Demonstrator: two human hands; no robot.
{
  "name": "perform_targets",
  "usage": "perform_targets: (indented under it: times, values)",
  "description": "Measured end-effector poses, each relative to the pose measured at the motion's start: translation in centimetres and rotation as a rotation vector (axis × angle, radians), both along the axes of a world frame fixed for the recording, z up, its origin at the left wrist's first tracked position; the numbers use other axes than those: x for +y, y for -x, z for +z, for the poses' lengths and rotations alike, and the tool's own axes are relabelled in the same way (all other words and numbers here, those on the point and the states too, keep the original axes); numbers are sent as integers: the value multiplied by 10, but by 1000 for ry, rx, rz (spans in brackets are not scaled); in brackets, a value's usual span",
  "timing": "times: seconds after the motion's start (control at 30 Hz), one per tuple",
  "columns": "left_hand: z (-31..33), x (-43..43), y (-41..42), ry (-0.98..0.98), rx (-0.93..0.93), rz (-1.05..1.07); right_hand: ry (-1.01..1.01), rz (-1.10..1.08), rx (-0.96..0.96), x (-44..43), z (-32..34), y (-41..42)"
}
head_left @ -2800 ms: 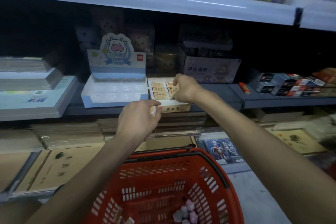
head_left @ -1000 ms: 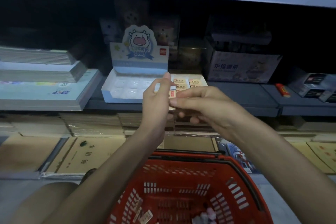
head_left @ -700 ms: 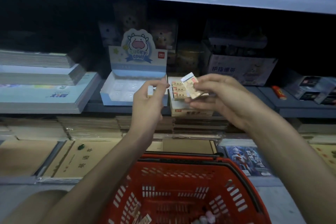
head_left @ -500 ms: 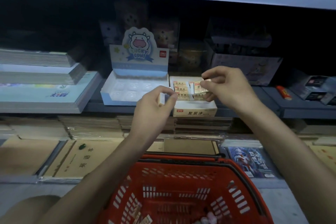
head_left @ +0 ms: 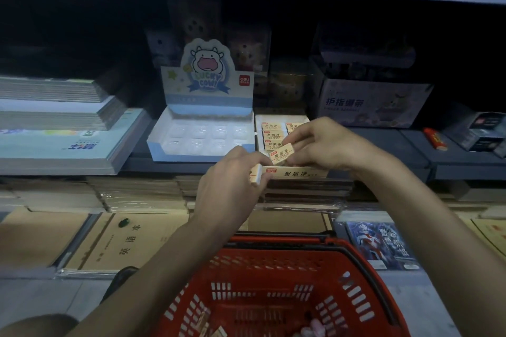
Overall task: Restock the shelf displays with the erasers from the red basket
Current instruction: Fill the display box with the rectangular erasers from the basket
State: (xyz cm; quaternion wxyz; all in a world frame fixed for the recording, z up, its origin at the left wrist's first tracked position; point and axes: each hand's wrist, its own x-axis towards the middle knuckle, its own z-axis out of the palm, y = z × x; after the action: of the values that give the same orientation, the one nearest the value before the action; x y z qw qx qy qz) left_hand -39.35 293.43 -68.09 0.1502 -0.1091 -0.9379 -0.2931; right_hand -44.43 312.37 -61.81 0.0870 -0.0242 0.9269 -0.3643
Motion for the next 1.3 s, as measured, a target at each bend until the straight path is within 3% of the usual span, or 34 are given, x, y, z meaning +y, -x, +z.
perform_targets:
  times: [0.23,0.73,0.87,1.03,1.3]
  values:
    - [-4,-2,1,15,42,4,-243,8,156,-4,-2,-2]
    - [-7,-3,4,26,61,-20,-298,-43,239,-19,-7,0]
    - [-1,-5,-2,-53,51,-18,-260,-26,277,-15,-11,-9]
    - [19,-17,-11,-429,26,-14,-88,-95,367,-5,1,-30]
    - [48,-1,-29,-1316,-453,-139,294,-50,252,8,9,-75]
